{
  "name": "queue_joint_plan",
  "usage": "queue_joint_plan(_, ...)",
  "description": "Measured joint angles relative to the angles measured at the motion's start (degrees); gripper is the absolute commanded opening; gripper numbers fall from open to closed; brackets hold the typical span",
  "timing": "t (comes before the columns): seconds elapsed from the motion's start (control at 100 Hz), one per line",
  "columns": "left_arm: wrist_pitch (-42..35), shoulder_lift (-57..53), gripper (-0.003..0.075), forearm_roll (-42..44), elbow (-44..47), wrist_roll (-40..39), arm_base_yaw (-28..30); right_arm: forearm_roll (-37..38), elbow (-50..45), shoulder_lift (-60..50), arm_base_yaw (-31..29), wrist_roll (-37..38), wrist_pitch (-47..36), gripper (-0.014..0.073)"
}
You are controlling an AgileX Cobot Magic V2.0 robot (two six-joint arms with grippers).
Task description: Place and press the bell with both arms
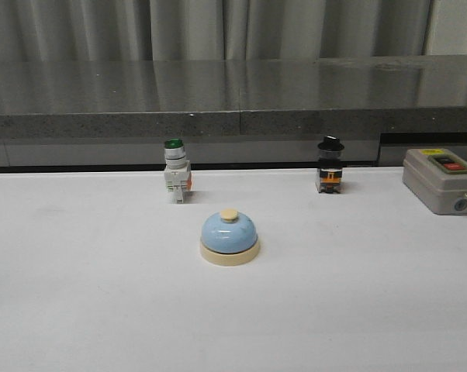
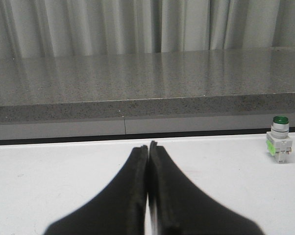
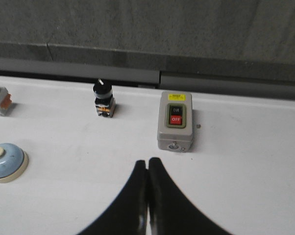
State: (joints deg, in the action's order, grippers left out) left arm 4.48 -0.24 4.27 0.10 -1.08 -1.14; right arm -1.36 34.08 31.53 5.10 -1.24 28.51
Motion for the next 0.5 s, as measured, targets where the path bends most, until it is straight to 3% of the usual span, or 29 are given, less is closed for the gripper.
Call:
queue_joint_plan(0.23,0.0,0.0,-0.0019,0.0,0.0,0.0,0.0,0.0,-3.0,-11.7,0.0,0.0,2.4,-0.0060)
queue_joint_plan(0.5,0.0,0.0,-0.0020,0.0,0.0,0.0,0.0,0.0,-3.0,-13.3,0.0,0.0,2.8,-0.0060)
